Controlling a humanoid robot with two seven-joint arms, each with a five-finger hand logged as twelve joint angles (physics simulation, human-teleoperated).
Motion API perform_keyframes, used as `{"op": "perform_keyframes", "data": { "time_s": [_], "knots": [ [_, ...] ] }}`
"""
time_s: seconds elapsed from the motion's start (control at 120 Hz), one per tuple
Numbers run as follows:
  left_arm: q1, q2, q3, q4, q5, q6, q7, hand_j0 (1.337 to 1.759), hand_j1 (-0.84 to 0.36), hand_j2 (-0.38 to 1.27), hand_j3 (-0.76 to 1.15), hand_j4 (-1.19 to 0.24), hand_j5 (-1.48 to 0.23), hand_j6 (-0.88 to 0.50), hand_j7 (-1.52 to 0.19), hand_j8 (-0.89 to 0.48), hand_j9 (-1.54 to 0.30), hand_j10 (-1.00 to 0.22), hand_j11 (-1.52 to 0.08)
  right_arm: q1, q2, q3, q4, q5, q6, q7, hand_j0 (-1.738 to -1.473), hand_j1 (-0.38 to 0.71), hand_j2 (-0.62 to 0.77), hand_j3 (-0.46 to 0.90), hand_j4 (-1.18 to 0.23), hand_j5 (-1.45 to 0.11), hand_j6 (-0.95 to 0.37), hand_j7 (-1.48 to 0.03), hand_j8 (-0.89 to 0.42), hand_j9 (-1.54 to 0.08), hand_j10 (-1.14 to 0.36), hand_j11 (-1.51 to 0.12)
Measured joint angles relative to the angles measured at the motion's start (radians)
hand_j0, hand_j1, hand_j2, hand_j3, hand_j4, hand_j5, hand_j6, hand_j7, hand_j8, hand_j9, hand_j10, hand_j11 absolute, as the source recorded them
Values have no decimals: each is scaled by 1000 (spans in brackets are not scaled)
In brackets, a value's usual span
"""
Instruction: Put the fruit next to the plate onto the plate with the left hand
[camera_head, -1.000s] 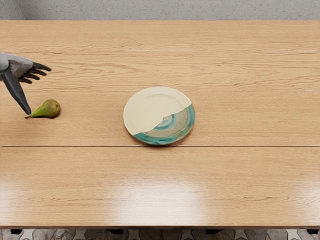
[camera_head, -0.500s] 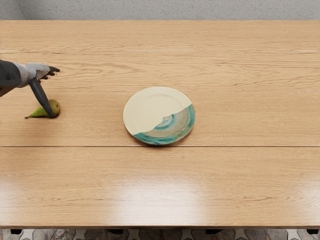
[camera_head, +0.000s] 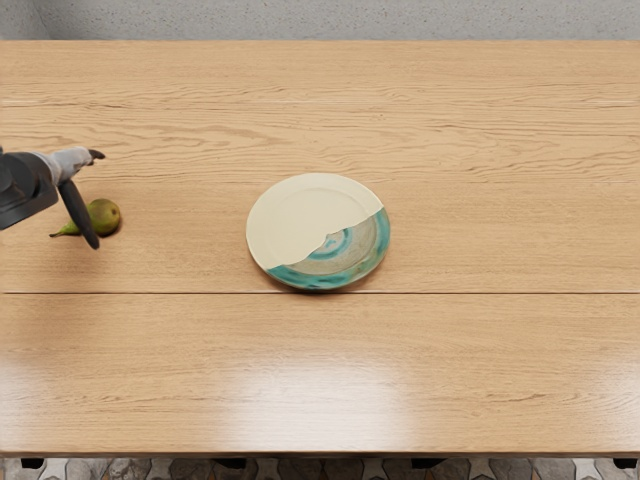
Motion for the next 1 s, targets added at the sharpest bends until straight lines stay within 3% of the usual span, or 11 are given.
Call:
{"op": "perform_keyframes", "data": {
  "time_s": [0.817, 1.0],
  "knots": [
    [47, -15, 6, 2, 14, 13, 0, 1658, -226, 102, 0, -494, -624, -483, -628, -498, -631, -489, -631, 0, 0, 0, 0, 0, 0, 0, -1658, -349, 0, 0, 0, 0, 0, 0, 0, 0, 0, 0],
    [52, -14, 5, 2, 12, 12, 0, 1653, -254, 208, 0, -606, -747, -434, -766, -447, -775, -476, -783, 0, 0, 0, 0, 0, 0, 0, -1658, -349, 0, 0, 0, 0, 0, 0, 0, 0, 0, 0]
  ]
}}
